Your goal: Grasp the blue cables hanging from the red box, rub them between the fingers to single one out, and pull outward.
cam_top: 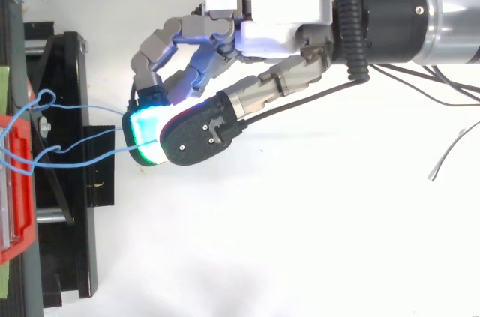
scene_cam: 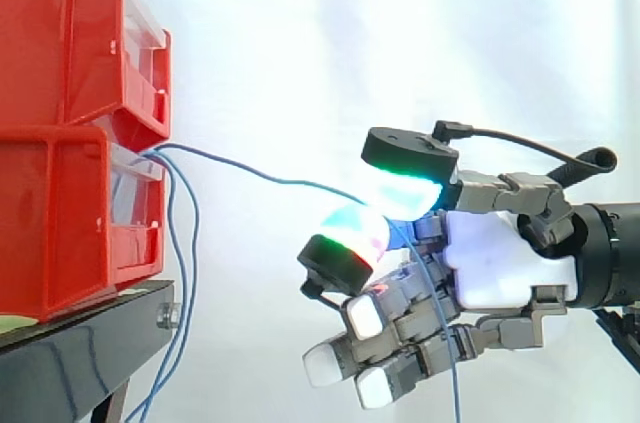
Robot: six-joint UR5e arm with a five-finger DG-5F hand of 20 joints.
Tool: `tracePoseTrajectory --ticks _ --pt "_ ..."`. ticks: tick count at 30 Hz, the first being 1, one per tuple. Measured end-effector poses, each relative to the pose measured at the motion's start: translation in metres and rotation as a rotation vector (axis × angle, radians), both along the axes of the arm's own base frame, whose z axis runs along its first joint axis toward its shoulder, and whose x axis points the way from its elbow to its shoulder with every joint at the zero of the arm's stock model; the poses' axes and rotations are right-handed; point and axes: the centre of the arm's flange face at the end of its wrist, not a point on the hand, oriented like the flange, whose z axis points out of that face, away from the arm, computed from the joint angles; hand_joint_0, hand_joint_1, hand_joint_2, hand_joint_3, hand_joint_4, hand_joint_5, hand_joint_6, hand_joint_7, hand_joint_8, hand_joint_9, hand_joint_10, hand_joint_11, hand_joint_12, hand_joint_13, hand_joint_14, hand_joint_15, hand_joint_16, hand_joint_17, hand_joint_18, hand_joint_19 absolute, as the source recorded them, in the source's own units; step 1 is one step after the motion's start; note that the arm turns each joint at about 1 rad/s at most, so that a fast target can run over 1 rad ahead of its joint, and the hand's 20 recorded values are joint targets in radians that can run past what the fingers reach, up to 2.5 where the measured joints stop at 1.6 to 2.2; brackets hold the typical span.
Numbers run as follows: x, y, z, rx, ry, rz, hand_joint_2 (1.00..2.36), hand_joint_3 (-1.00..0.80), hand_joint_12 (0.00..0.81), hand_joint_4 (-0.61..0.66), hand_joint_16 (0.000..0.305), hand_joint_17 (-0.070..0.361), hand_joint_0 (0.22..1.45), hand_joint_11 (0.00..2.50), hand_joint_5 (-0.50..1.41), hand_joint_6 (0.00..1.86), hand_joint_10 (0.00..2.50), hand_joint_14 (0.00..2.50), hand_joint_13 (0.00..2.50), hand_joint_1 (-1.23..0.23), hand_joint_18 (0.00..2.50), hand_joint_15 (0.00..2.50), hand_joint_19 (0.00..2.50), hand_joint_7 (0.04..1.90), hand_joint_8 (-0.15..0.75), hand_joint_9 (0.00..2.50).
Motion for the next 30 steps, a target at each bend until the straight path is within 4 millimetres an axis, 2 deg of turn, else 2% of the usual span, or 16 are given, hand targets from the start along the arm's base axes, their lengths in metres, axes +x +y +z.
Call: tracePoseTrajectory --ticks 8,17,30 --pt "-0.004 0.001 -0.008 -0.008 0.016 0.003 1.0 0.1 0.411 -0.13 0.057 0.129 0.62 0.43 -0.11 0.92 0.01 0.01 0.66 -0.81 0.67 0.26 0.35 1.09 0.334 0.96" --pt "-0.024 0.001 -0.044 -0.006 0.081 0.005 1.0 0.09 0.414 -0.12 0.058 0.131 0.61 0.42 -0.11 0.92 0.02 0.01 0.66 -0.81 0.68 0.27 0.35 1.06 0.34 0.96" --pt "-0.027 0.0 -0.048 -0.011 0.084 0.001 1.0 0.09 0.418 -0.12 0.058 0.131 0.61 0.42 -0.11 0.92 0.01 0.01 0.67 -0.8 0.69 0.27 0.34 1.08 0.34 0.97"
